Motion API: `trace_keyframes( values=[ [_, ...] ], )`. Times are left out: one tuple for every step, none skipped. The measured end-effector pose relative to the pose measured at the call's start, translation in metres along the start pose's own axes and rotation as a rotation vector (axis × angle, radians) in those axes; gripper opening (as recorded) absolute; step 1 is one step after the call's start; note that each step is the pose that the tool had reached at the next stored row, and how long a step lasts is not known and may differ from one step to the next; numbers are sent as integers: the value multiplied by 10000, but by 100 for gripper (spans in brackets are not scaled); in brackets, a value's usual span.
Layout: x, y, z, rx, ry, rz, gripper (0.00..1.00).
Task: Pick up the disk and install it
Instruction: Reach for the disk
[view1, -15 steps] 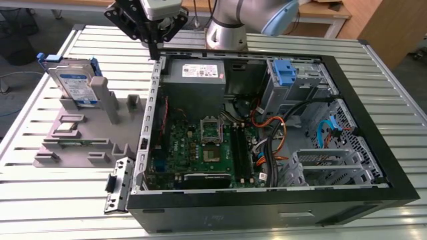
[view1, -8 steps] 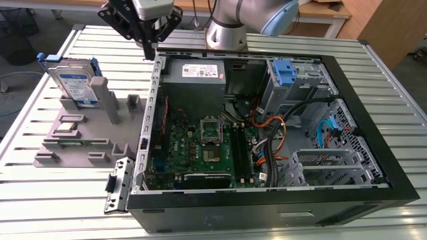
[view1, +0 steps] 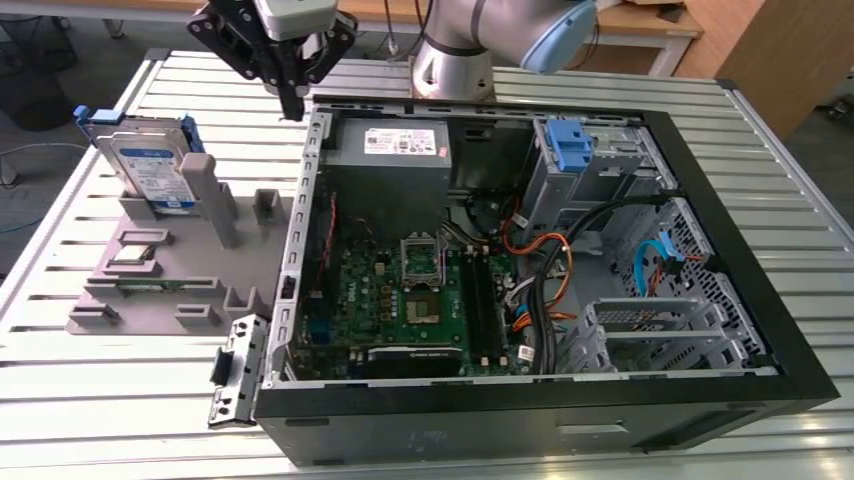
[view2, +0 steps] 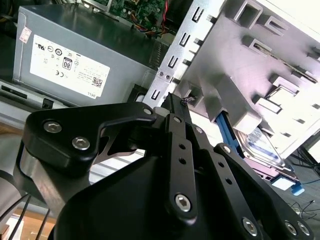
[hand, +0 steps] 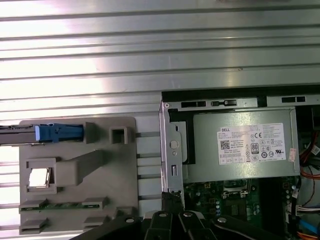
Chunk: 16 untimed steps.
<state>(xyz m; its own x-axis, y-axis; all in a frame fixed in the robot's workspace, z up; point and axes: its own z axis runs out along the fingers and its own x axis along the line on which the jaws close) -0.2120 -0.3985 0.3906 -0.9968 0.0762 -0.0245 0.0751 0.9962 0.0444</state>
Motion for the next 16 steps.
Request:
trace_keyframes(
  values=[
    [5,0,1,-1,0,-1,10],
    [11,-1,0,0,0,0,10],
    [16,-1,0,0,0,-1,10],
    [21,-2,1,-1,0,0,10],
    [27,-2,1,0,0,0,10],
    [32,-3,1,0,1,0,10],
    [36,-3,1,0,1,0,10],
    [42,-3,2,0,0,0,10],
    [47,-4,2,0,0,-1,10],
    [54,-4,3,0,0,0,10],
    [62,-5,3,1,1,0,10],
    [68,-5,5,-1,0,0,10],
    [70,-5,5,0,0,-1,10],
    [76,-6,6,0,0,0,10],
    [83,-7,6,0,0,0,10],
    [93,-8,7,1,1,0,10]
  ],
)
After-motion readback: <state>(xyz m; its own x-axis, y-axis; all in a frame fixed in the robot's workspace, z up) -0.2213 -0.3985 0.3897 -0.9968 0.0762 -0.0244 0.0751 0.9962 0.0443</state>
